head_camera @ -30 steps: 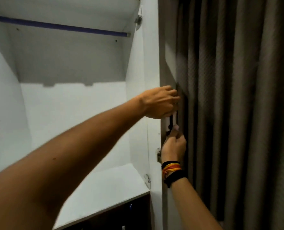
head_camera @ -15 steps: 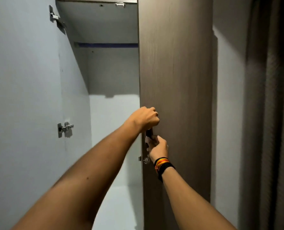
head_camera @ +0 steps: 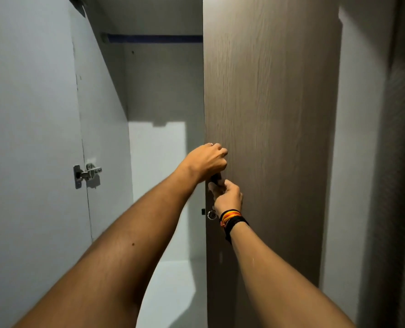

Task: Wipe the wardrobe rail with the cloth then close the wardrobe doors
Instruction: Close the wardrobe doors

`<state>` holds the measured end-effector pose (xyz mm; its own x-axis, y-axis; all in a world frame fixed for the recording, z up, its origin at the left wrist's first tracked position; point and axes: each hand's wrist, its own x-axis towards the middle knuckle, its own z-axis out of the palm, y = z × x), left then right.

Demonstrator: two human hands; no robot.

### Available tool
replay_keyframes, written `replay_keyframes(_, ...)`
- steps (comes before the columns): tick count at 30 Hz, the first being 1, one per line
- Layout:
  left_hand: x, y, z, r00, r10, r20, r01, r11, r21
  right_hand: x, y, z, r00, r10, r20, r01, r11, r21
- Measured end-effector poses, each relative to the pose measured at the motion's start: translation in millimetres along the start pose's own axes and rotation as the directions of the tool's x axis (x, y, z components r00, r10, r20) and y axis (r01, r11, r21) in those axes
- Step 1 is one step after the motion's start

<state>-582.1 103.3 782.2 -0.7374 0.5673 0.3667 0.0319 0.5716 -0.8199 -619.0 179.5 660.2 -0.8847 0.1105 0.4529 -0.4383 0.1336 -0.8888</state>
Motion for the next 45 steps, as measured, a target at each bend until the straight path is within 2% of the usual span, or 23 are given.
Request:
replay_keyframes(9, 1.5, -2.6, 12.9, 0.996, -0.089, 0.004, 0.089, 0.995, -0.048, 14.0, 13.3, 3.4, 0.999, -0.040, -0.016, 0.039, 0.995, -0.086)
replay_keyframes(11, -3.9, 4.1, 17.5, 0.987, -0.160, -0.029, 0.159, 0.986, -0.052, 4.8, 7.8, 0.6, 0.993, -0.114, -0.041, 0.104, 0.976, -0.190)
replay_keyframes(13, -16.6, 14.5, 23.7, 0.966, -0.256, -0.035, 0.255, 0.967, -0.026, -5.9, 7.7, -1.9, 0.956, -0.292, -0.033, 0.251, 0.871, -0.423)
replay_keyframes(15, -38.5, 27.0, 28.2, 0.928, -0.367, -0.056, 0.363, 0.929, -0.070, -20.6, 7.7, -7.4, 0.911, -0.412, 0.027, 0.348, 0.731, -0.587)
replay_keyframes(18, -74.7, 44.4, 25.7, 0.860, -0.504, -0.083, 0.486, 0.857, -0.169, -31.8, 2.4, -22.7, 0.829, -0.510, 0.230, 0.489, 0.461, -0.740)
replay_keyframes(20, -96.3, 50.6, 16.8, 0.789, -0.607, -0.097, 0.572, 0.784, -0.242, -34.3, -12.8, -36.5, 0.728, -0.586, 0.356, 0.600, 0.293, -0.744)
replay_keyframes(24, -141.2, 45.5, -10.8, 0.567, -0.822, -0.049, 0.756, 0.543, -0.367, -40.1, -75.9, -45.1, 0.445, -0.734, 0.513, 0.778, 0.034, -0.627)
replay_keyframes(28, -195.1, 33.5, -35.7, 0.337, -0.941, 0.000, 0.855, 0.306, -0.418, -61.6, -145.3, -25.6, 0.167, -0.769, 0.617, 0.842, -0.214, -0.495)
replay_keyframes(31, -247.0, 25.1, -56.9, 0.151, -0.987, -0.052, 0.857, 0.157, -0.491, -98.1, -200.3, 6.0, 0.026, -0.789, 0.614, 0.880, -0.273, -0.389)
replay_keyframes(35, -318.9, 32.7, -78.5, -0.113, -0.987, -0.118, 0.789, -0.016, -0.615, -169.3, -261.3, 58.3, -0.159, -0.799, 0.579, 0.914, -0.342, -0.220)
replay_keyframes(38, -372.0, 40.0, -81.6, -0.272, -0.961, -0.045, 0.727, -0.175, -0.664, -230.6, -291.9, 97.2, -0.298, -0.735, 0.610, 0.885, -0.451, -0.110)
replay_keyframes(40, -400.4, 39.8, -78.9, -0.351, -0.929, 0.121, 0.606, -0.324, -0.726, -263.8, -301.1, 120.9, -0.341, -0.649, 0.680, 0.861, -0.506, -0.050)
replay_keyframes(41, -414.0, 36.7, -78.5, -0.363, -0.904, 0.224, 0.521, -0.396, -0.756, -277.3, -305.8, 131.8, -0.340, -0.594, 0.729, 0.847, -0.530, -0.037)
replay_keyframes(43, -428.8, 32.2, -79.6, -0.332, -0.839, 0.431, 0.319, -0.529, -0.786, -292.0, -312.0, 144.1, -0.294, -0.485, 0.824, 0.819, -0.572, -0.044)
replay_keyframes(45, -436.0, 29.4, -79.4, -0.297, -0.818, 0.494, 0.252, -0.566, -0.785, -300.7, -319.3, 152.9, -0.261, -0.457, 0.851, 0.813, -0.579, -0.061)
